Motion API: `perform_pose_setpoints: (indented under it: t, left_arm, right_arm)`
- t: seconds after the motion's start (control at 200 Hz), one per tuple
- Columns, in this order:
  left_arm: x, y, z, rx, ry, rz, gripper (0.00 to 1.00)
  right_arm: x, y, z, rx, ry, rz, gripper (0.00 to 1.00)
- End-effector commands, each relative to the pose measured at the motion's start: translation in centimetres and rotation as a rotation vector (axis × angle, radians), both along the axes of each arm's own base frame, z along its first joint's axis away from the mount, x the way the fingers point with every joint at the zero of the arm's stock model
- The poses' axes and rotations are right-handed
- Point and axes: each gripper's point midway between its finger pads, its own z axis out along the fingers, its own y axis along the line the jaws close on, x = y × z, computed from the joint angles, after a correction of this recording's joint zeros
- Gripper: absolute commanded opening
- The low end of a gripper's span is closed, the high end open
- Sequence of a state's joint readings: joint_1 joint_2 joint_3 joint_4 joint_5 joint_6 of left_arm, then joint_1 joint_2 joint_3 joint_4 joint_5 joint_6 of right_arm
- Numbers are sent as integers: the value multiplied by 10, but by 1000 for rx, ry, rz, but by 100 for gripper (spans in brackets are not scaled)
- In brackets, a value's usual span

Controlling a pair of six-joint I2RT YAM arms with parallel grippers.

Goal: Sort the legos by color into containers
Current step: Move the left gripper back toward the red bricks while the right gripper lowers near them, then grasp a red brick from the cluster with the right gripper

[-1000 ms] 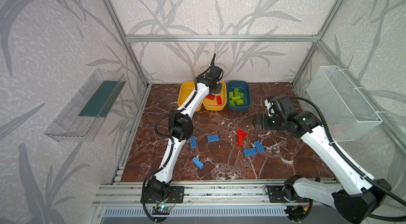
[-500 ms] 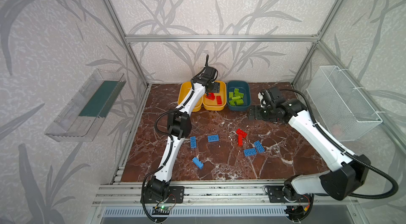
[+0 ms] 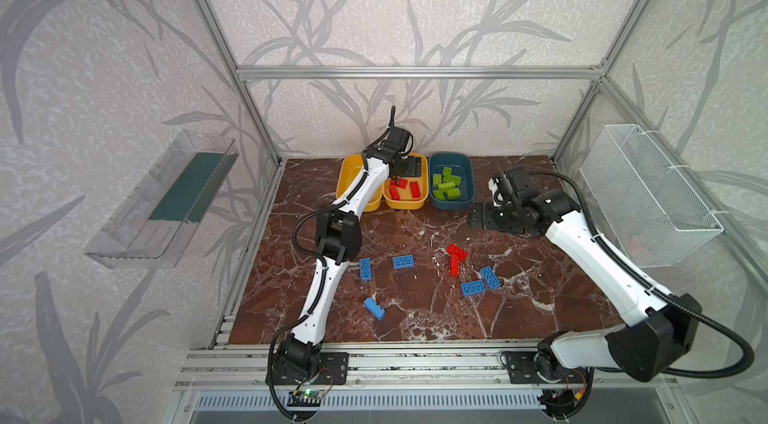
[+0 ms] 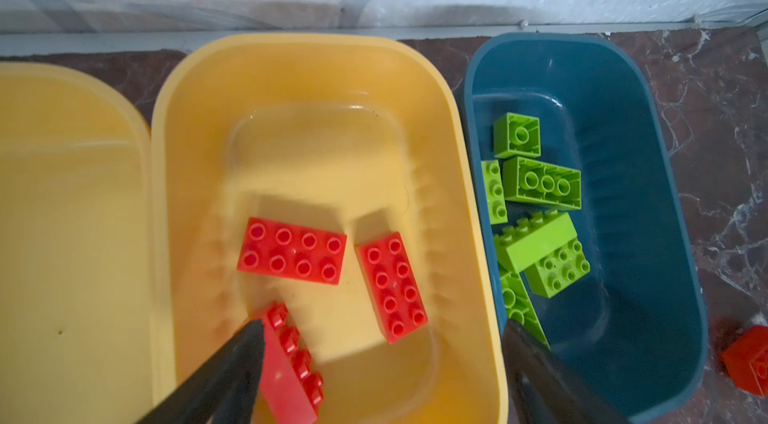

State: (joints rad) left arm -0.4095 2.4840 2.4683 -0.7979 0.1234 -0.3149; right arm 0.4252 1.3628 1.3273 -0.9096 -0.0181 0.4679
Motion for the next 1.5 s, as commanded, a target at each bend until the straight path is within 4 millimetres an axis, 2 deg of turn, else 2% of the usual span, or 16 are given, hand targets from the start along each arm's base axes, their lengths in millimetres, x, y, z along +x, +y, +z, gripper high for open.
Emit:
perform_pose_setpoints:
  t: [0.0,0.075,0.195,0.235,0.33,0.555,0.64,0.76,0.83,0.995,1.09,1.274,1.494]
  left_arm:
    - [-23,-7,54,-31,-60,-11,89]
    - [-38,-4,62,-25,-67,1,90]
    - [-69,6,71,-30,-66,36,90]
    - [-83,12,68,-20,-56,51,90]
    - [-121,26,75,-1,-65,73,90]
    - [-222,76,75,53,-71,162,93]
    - [-252,97,72,41,-69,213,93]
    - [-286,122,72,11,-79,260,98]
    - [-298,135,76,7,-108,281,99]
    - [-310,157,90,41,-188,294,99]
    - [-316,161,96,67,-197,266,99]
    - [-328,167,87,98,-179,231,99]
    - [-322,170,86,114,-224,228,99]
  right_arm:
    - [-16,-6,0,12,7,-8,100]
    - [-26,-10,-7,-9,32,-5,99]
    - [-44,-12,-23,-42,85,29,91]
    - [-50,-12,-29,-47,100,42,88]
    - [-65,-6,-41,-30,121,72,84]
    - [-93,14,-63,3,140,148,81]
    - [-99,21,-73,-5,155,167,81]
    - [-104,32,-83,10,181,170,80]
    - [-103,40,-85,7,181,178,80]
    - [-96,55,-93,5,213,163,80]
    - [-91,64,-99,9,236,172,80]
    - [-82,70,-119,-38,296,162,79]
    - [-69,75,-129,-75,299,145,76]
